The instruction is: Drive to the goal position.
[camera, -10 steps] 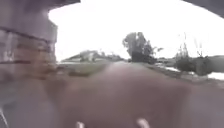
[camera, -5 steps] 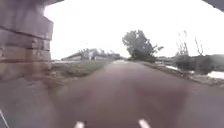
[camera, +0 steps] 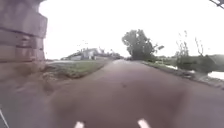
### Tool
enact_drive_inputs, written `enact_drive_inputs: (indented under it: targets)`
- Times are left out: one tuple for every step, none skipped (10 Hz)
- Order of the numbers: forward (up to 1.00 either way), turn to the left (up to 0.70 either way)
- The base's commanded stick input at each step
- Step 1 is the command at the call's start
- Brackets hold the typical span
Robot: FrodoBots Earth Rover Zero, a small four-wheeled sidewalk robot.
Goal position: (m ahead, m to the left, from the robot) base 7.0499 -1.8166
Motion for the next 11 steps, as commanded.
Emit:
enact_drive_inputs:
  targets:
    - [1.00, 0.00]
    - [1.00, 0.00]
    - [1.00, -0.28]
    - [1.00, -0.40]
    - [1.00, -0.40]
    - [1.00, -0.30]
    - [1.00, -0.03]
    - [1.00, 0.00]
    - [1.00, 0.00]
    - [1.00, 0.00]
    - [1.00, 0.00]
